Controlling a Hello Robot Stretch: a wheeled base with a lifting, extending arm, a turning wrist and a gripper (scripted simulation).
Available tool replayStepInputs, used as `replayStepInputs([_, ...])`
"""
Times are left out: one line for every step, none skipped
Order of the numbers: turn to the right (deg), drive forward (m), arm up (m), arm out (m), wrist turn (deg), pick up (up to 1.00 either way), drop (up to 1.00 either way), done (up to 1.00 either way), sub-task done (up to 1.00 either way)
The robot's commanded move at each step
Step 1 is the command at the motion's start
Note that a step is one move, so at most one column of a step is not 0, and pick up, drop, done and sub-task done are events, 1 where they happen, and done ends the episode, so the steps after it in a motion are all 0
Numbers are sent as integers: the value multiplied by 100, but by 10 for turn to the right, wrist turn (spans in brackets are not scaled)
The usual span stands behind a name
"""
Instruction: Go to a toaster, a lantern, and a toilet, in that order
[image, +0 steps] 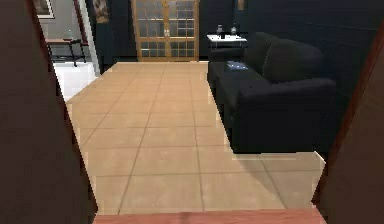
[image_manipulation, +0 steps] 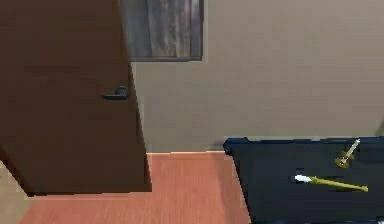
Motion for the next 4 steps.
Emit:
replayStepInputs([0, 100, 0, 0, 0, 0, 0, 0, 0])
replayStepInputs([-30, 0, 0, 0, 0, 0, 0, 0, 0])
replayStepInputs([0, 50, 0, 0, 0, 0, 0, 0, 0])
replayStepInputs([-360, 0, 0, 0, 0, 0, 0, 0, 0])
